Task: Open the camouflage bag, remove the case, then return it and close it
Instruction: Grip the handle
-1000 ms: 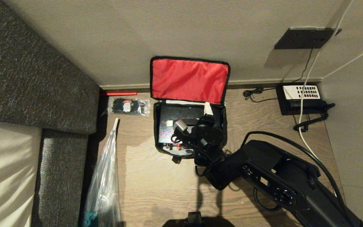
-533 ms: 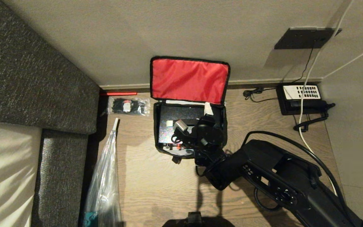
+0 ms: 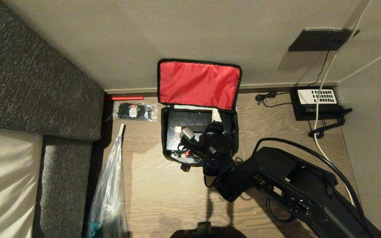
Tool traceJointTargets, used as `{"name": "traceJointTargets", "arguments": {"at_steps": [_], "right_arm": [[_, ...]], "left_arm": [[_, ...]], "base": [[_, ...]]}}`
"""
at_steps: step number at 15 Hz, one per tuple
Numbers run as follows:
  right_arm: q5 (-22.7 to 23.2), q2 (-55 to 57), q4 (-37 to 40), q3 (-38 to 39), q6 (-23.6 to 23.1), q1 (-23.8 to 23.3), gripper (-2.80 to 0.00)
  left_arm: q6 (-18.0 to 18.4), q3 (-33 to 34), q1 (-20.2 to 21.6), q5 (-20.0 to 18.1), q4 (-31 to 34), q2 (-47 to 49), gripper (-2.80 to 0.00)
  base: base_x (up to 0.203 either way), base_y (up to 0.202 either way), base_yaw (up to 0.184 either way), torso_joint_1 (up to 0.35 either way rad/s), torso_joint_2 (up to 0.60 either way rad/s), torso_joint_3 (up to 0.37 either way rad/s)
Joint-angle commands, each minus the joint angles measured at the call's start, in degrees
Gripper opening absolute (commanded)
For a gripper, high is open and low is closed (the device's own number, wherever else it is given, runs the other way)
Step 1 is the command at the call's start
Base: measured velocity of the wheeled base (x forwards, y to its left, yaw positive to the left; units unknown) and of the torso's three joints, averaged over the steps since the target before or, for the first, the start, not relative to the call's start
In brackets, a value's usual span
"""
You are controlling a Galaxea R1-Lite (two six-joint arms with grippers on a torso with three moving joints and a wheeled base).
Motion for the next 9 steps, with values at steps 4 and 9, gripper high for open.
{"name": "traceJointTargets", "arguments": {"at_steps": [4, 9], "right_arm": [[-0.7, 0.5, -0.7, -0.3, -1.8, 0.6, 0.0], [-1.0, 1.2, -0.1, -4.1, -3.5, 0.1, 0.0]], "left_arm": [[0.0, 0.2, 0.0, 0.0, 0.0, -0.1, -2.8], [0.0, 0.2, 0.0, 0.0, 0.0, -0.1, -2.8]], "base": [[0.0, 0.0, 0.0, 0.0, 0.0, 0.0], [0.0, 0.0, 0.0, 0.0, 0.0, 0.0]]}}
